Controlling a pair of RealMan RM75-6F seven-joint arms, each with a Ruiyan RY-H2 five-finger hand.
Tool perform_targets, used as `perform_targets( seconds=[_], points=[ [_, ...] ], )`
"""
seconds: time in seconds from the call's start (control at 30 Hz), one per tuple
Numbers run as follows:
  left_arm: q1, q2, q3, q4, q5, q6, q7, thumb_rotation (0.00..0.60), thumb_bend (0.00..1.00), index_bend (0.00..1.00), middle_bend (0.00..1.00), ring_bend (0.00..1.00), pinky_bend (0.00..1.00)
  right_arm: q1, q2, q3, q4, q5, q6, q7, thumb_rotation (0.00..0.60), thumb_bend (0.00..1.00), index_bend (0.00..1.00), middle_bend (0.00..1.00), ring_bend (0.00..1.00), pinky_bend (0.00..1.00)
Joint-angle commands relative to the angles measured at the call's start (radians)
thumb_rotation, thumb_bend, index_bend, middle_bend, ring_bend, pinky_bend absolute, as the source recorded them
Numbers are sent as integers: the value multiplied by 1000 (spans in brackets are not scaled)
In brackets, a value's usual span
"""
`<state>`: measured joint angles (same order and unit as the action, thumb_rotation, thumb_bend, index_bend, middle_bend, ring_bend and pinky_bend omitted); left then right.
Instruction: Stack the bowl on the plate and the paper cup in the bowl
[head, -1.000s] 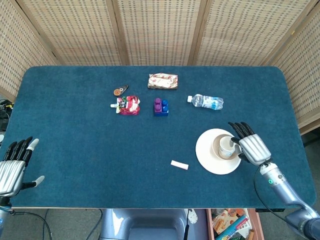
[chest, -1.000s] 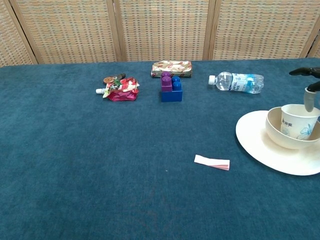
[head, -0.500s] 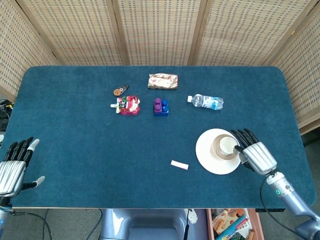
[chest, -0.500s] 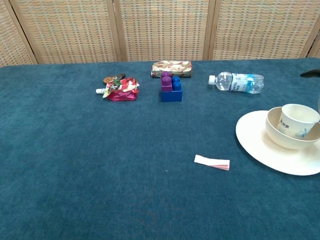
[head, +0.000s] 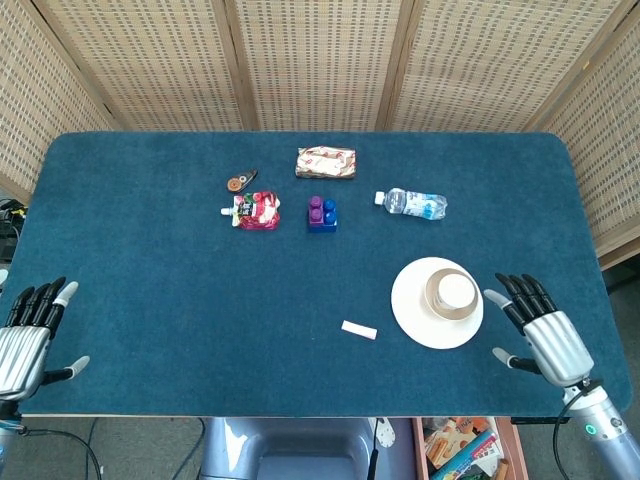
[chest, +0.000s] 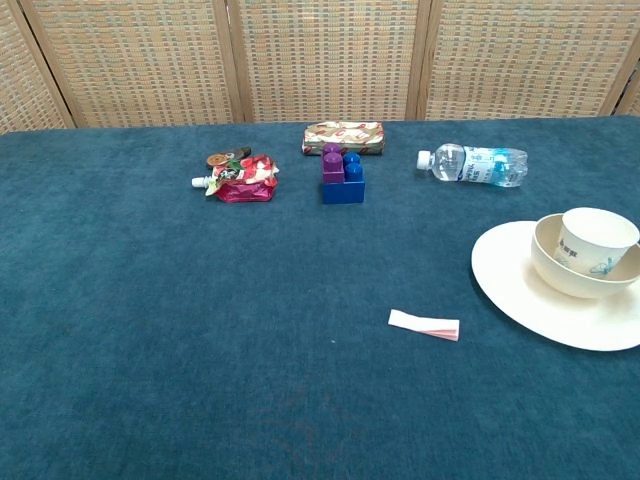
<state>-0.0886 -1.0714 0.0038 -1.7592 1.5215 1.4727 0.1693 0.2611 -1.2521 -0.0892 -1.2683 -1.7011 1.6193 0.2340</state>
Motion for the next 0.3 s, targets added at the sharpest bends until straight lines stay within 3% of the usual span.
perform_targets(
  seconds=[0.03,0.3],
  points=[
    [14,-6,5,17,21,28,-9,600,0,0,0,0,0,-59,19,1,-96,23,53,-48,600,0,0,0,0,0],
    [28,-2,17,45,58,57,-47,600,0,0,0,0,0,-124,5,27,-170,38,116,-215,600,0,0,0,0,0]
  ],
)
